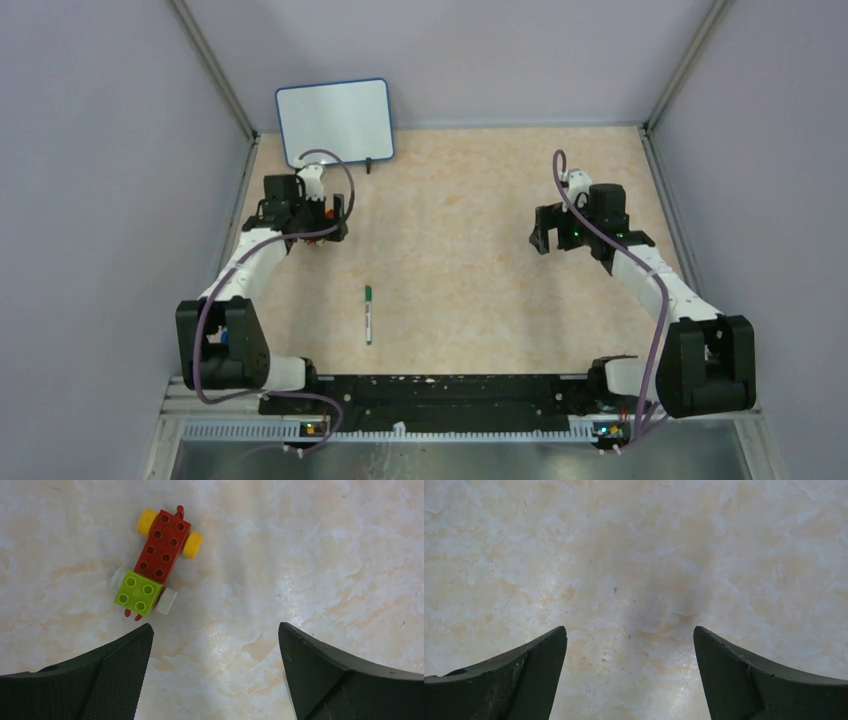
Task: Write a sentence on the whiteboard
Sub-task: Move the whiteboard to the center of the board.
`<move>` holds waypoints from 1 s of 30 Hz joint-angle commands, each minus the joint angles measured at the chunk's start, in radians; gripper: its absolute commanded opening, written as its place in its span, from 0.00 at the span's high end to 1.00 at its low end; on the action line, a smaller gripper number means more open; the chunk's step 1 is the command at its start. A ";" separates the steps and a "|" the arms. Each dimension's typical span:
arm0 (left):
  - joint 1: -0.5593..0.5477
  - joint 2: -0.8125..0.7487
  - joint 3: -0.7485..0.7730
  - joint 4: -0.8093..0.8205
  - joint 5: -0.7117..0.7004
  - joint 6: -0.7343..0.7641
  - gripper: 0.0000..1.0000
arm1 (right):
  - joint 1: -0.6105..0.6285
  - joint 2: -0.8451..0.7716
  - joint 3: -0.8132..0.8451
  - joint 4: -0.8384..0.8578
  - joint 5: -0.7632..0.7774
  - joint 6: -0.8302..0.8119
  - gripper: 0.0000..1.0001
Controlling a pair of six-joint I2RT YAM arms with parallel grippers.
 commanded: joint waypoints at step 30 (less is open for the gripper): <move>0.015 0.858 0.791 0.048 -0.289 -0.050 0.38 | 0.002 0.012 0.005 -0.012 -0.067 -0.060 0.08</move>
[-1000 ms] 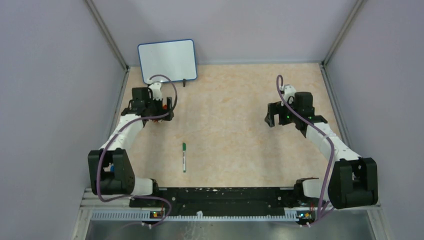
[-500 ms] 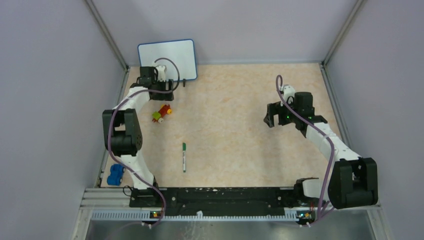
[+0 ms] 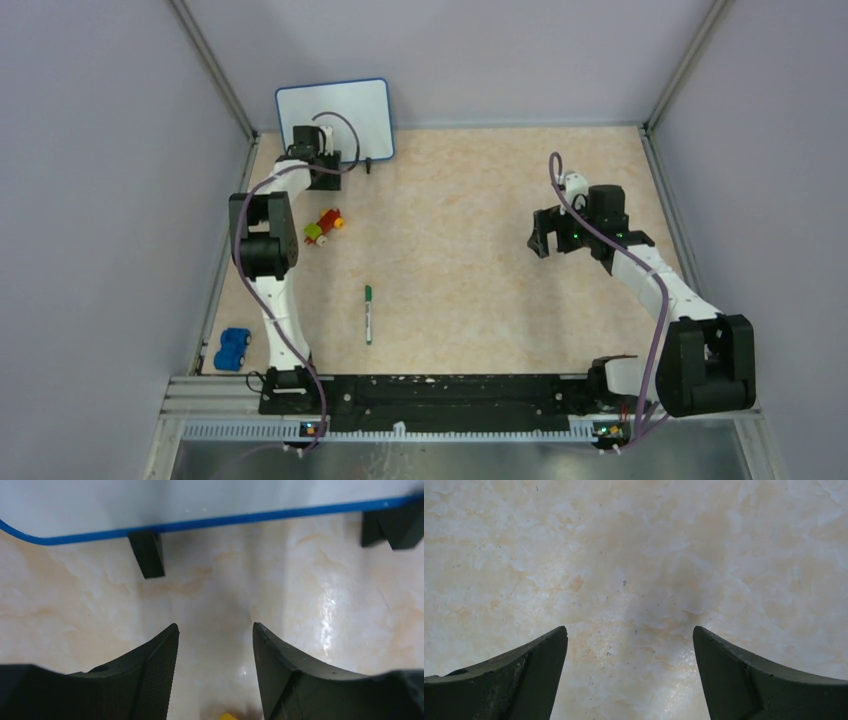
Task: Write a sentence on the whiteboard
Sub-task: Move the whiteboard to the center of the board.
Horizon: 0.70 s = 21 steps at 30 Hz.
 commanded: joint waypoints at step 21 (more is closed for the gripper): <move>0.035 0.211 0.308 0.090 -0.095 0.040 0.51 | 0.001 0.037 0.018 -0.011 -0.028 -0.036 0.09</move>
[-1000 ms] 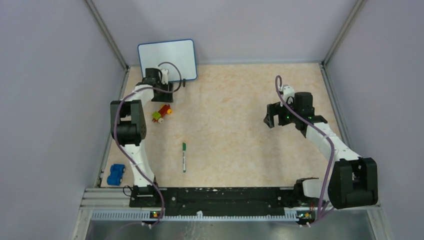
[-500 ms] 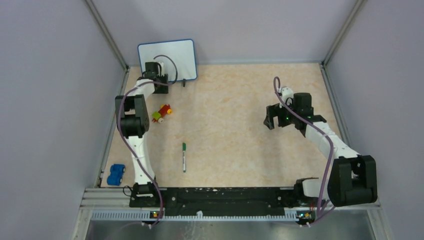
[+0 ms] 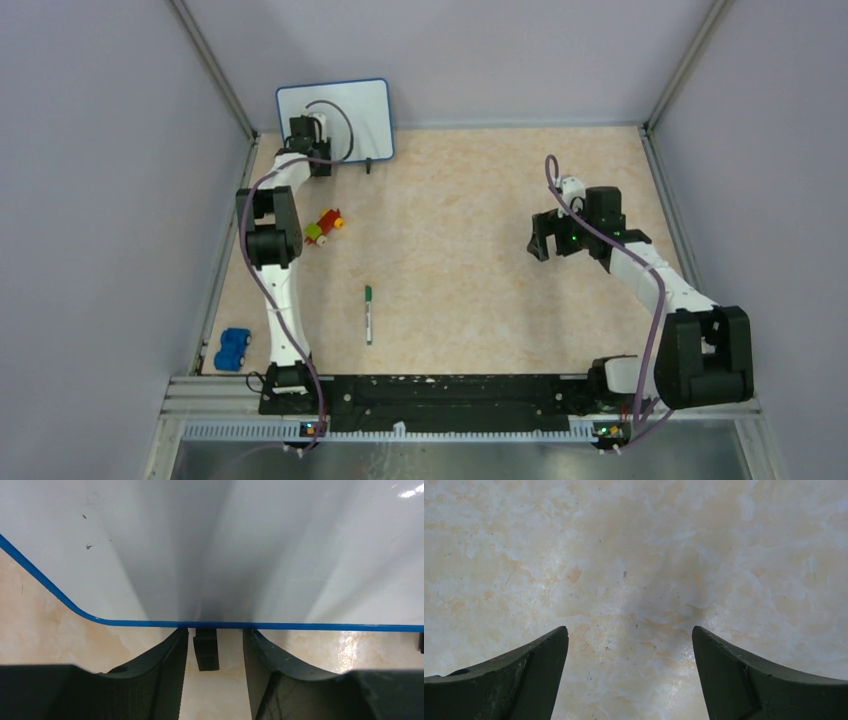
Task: Write a sentence on the whiteboard
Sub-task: Move the whiteboard to the center of the board.
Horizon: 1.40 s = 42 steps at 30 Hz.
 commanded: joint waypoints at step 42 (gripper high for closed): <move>-0.480 -0.190 -0.197 -0.171 -0.092 -0.167 0.99 | 0.002 -0.161 0.005 -0.061 0.051 0.027 0.13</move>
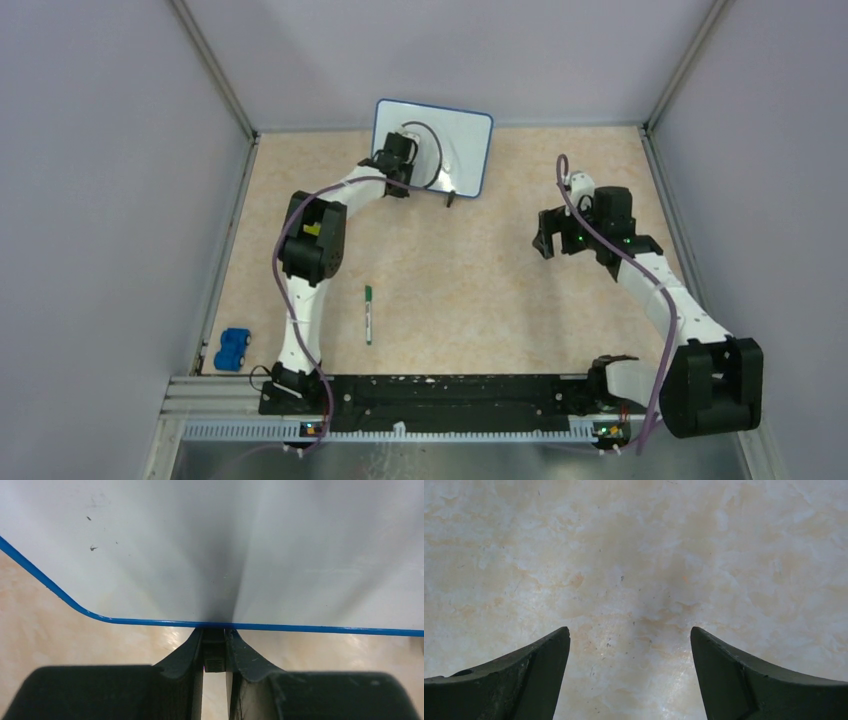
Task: Write a sentence on the whiteboard
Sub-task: Move the whiteboard to the center of the board.
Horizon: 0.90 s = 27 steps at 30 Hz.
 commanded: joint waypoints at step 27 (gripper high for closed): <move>-0.379 -0.279 -0.363 -0.084 0.258 -0.355 0.46 | 0.008 -0.105 -0.060 0.064 -0.095 0.040 0.24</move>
